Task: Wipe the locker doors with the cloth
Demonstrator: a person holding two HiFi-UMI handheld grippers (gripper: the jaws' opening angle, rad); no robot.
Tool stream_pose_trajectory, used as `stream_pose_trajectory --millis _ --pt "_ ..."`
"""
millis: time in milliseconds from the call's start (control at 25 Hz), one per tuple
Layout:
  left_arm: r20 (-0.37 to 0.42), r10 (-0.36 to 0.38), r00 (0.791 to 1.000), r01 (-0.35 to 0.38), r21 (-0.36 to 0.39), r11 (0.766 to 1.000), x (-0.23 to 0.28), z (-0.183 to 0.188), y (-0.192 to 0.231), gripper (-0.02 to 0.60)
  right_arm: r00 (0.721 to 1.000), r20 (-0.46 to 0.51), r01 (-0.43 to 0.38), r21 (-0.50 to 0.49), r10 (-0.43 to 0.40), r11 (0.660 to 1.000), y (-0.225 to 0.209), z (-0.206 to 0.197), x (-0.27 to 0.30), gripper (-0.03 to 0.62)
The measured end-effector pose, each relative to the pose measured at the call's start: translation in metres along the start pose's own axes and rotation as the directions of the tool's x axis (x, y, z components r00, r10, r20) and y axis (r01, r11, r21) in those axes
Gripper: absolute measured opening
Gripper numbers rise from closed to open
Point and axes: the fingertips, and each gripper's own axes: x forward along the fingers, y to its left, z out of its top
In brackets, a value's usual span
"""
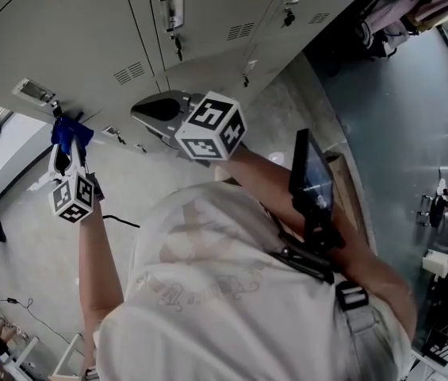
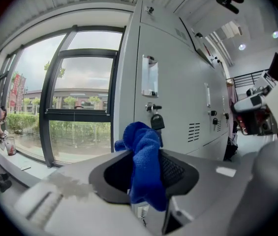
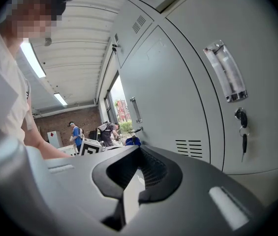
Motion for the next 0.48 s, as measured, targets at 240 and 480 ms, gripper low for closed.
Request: stream_pose_trajectory --millis 240,480 --pt "0.062 -0.148 0.987 0.148 -0.005 0.989 -0.032 0.023 -0.057 0.152 1.000 0.025 0.010 -0.043 -0.009 0.999 0.008 -0.008 -0.007 0.008" --pt "0.085 -0.234 0.969 0.239 -0.048 0.970 -0.049 0.027 -0.084 0.152 0.997 0.035 0.070 -0.012 -0.070 0.997 -0.001 -0.028 -0.013 0.008"
